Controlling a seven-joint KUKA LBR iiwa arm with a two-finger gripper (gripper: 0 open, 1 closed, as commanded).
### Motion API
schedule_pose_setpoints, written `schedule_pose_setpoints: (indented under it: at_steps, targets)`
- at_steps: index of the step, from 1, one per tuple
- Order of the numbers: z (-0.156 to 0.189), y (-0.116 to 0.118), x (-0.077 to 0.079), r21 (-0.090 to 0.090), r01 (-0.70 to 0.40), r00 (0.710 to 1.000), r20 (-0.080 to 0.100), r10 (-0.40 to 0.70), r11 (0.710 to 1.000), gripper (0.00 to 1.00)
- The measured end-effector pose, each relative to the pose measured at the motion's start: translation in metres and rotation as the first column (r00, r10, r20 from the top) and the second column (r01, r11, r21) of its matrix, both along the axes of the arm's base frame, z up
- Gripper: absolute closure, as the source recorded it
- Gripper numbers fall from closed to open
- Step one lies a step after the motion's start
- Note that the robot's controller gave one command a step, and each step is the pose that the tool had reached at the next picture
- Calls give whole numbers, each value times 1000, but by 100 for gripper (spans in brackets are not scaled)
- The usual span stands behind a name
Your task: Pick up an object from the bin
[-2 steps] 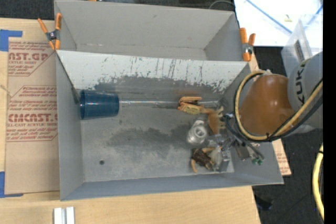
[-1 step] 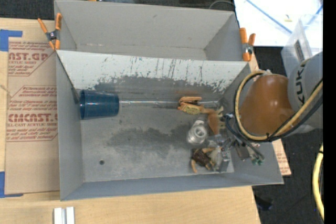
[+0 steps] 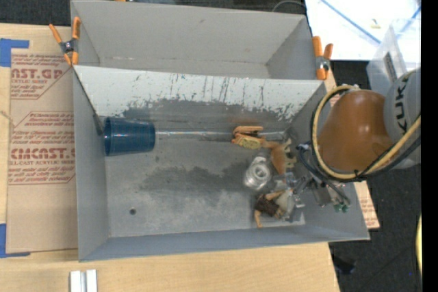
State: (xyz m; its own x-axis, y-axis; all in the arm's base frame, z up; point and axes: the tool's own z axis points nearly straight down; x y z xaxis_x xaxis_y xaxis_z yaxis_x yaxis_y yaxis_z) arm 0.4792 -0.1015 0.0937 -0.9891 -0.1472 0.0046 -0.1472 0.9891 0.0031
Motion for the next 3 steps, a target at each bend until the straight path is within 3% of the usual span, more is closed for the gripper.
schedule_pose_setpoints:
  at_steps: [3]
  targets:
    - [59, -1, 2, -2, 0, 1000, 8, 0, 1000, 100]
